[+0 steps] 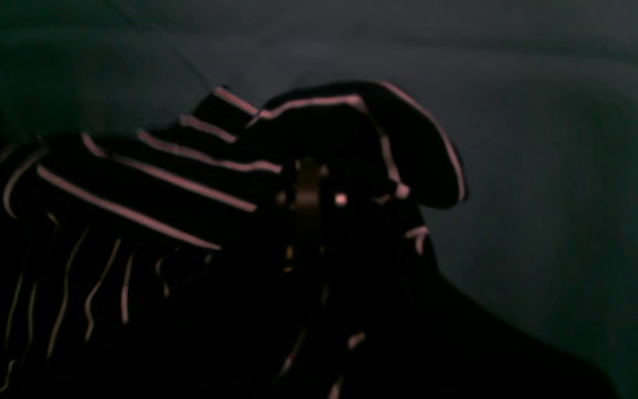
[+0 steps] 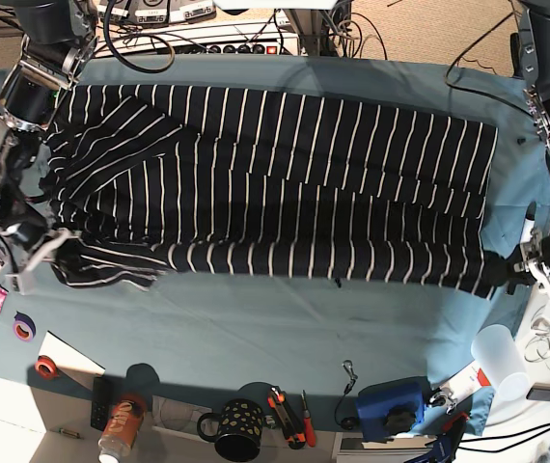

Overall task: Layout the t-shirt on the table in an organized manner, then fold the t-shirt properly
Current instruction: 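Lift the hem with both grippers and fold it over toward the collar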

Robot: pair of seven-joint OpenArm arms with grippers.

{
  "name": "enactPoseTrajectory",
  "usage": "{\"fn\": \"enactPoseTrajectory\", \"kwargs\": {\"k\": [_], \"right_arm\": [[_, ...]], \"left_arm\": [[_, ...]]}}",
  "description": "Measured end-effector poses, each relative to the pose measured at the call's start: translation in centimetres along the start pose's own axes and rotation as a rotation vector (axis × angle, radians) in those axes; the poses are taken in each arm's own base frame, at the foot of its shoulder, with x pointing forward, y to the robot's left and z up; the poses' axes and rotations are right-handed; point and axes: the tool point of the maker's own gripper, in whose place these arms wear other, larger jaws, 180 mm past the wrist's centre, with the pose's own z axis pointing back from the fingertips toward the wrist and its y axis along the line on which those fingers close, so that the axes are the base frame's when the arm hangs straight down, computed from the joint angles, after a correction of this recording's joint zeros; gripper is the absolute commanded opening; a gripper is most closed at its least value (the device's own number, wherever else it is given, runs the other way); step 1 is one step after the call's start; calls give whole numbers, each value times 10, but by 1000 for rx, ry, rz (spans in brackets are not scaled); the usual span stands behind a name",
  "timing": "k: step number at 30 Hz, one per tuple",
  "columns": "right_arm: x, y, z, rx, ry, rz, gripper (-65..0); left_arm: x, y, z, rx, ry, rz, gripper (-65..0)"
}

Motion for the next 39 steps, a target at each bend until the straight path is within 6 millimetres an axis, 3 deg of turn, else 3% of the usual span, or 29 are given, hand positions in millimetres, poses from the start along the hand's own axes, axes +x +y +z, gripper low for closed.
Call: {"fn": "enactPoseTrajectory", "kwargs": {"k": [8, 11, 17, 25, 30, 39], "right_arm": [[2, 2, 14, -25, 66, 59, -650], [6, 13, 19, 15, 49, 63, -650], [-6, 24, 32, 20, 77, 89, -650], [-17, 14, 62, -11, 40, 46, -650], [-19, 10, 83, -19, 13, 21, -650], [-45, 16, 106, 29, 22, -25, -650]], "left_arm": [[-4, -6, 0, -35, 22, 6, -650], [-4, -6, 0, -34, 23, 6, -650], [-6, -4, 2, -27, 26, 8, -650], [-45, 6, 2, -51, 49, 84, -650], [-39, -1, 5, -101, -4, 103, -650], [-32, -1, 11, -98, -20, 110, -650]]}}
